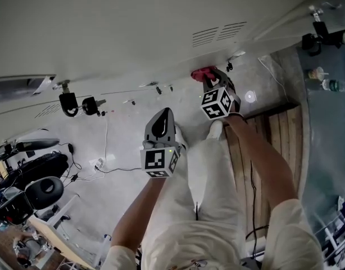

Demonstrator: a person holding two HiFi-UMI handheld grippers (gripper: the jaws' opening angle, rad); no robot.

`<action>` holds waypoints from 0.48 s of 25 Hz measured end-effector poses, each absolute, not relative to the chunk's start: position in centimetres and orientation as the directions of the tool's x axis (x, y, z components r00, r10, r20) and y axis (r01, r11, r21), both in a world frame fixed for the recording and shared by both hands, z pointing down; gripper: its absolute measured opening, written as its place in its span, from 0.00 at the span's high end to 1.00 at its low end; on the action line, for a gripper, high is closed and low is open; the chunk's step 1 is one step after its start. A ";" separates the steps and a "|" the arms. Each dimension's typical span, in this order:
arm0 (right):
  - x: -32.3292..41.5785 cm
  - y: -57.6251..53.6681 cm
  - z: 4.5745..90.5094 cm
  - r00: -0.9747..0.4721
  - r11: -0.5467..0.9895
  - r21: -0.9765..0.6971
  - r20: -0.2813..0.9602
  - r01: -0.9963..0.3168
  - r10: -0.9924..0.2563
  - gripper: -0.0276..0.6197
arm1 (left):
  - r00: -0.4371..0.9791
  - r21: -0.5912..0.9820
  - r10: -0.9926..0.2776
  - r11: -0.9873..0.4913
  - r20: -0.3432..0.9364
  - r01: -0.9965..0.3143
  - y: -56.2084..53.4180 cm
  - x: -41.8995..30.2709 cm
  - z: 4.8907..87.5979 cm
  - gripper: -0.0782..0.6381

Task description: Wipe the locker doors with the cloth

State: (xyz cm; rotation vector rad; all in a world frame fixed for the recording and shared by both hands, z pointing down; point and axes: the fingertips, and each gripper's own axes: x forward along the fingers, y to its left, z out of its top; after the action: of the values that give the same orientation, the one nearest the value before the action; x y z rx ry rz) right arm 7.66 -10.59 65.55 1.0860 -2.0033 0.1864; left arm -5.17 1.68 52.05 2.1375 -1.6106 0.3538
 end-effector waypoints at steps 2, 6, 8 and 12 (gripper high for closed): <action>8.4 -10.7 65.0 -0.278 0.613 0.244 0.726 -0.751 -0.629 0.79 | 0.296 0.189 -0.839 -0.234 0.456 -0.954 1.7 -4.7 51.9 0.88; 9.1 -11.0 63.9 -0.283 0.634 0.264 0.727 -0.727 -0.626 0.79 | 0.307 0.192 -0.840 -0.246 0.447 -0.950 1.3 -3.7 51.1 0.88; 9.3 -11.0 63.5 -0.284 0.638 0.268 0.727 -0.722 -0.625 0.79 | 0.312 0.196 -0.842 -0.249 0.441 -0.949 1.1 -3.3 50.8 0.88; 9.6 -11.1 62.5 -0.284 0.617 0.255 0.716 -0.744 -0.638 0.80 | 0.312 0.200 -0.847 -0.248 0.430 -0.948 0.8 -2.7 50.0 0.88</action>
State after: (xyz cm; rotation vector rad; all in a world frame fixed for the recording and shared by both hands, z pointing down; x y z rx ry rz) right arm 9.57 -11.09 62.45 1.0880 -2.0086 0.1617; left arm -2.68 0.77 50.02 2.1671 -1.5939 0.3258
